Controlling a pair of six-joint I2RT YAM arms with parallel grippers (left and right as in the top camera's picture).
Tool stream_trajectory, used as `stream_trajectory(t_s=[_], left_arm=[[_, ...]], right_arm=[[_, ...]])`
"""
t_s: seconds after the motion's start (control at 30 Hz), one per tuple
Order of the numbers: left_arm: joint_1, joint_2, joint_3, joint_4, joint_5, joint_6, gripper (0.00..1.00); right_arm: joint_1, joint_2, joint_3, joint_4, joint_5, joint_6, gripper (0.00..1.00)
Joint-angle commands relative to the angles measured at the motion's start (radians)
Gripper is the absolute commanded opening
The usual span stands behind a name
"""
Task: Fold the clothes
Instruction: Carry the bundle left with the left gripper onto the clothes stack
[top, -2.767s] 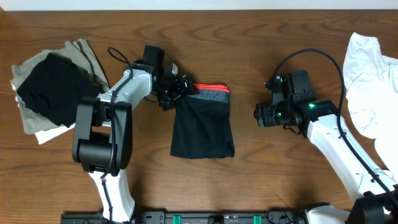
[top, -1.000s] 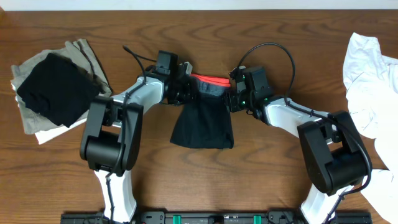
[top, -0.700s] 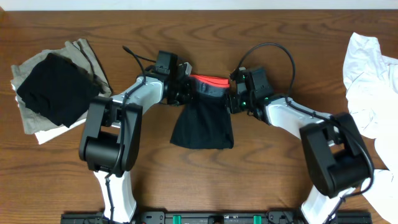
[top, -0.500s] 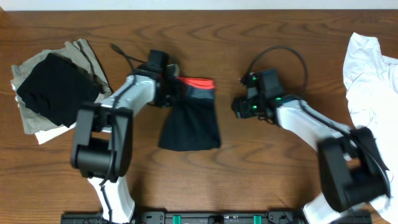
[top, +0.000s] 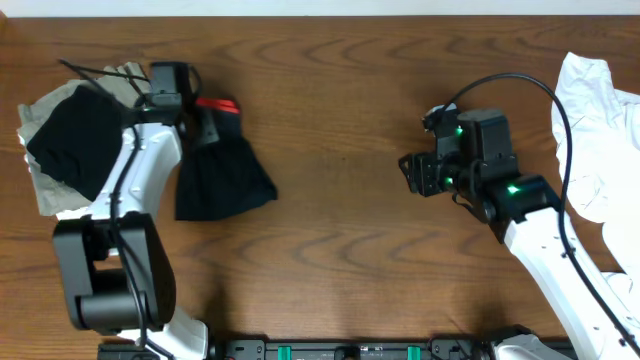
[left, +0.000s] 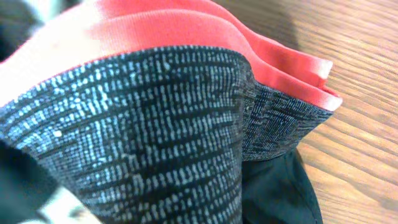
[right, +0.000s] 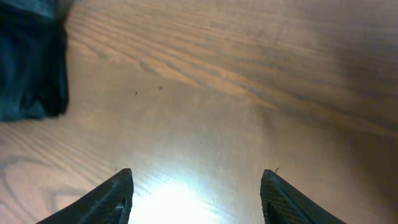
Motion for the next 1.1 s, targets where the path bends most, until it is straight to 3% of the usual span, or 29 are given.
stream_trajectory(t_s=[0.0, 0.3, 0.53, 0.87, 1.07], left_arm=[[0.035, -0.018, 0.038, 0.003, -0.063, 0.08, 0.06], [0.052, -0.018, 0.151, 0.002, -0.072, 0.172, 0.06], [0.053, -0.018, 0.228, -0.001, -0.197, 0.173, 0.06], [0.148, -0.019, 0.234, 0.034, -0.201, 0.1, 0.06], [0.254, -0.024, 0.26, 0.044, 0.001, 0.046, 0.06]], right_arm=[[-0.016, -0.007, 0.002, -0.027, 0.008, -0.015, 0.64], [-0.017, -0.007, 0.002, -0.049, 0.015, -0.015, 0.64], [-0.017, -0.007, 0.002, -0.074, 0.027, -0.016, 0.65], [-0.017, -0.006, 0.002, -0.119, 0.078, -0.015, 0.66], [-0.017, -0.006, 0.002, -0.12, 0.079, -0.015, 0.66]])
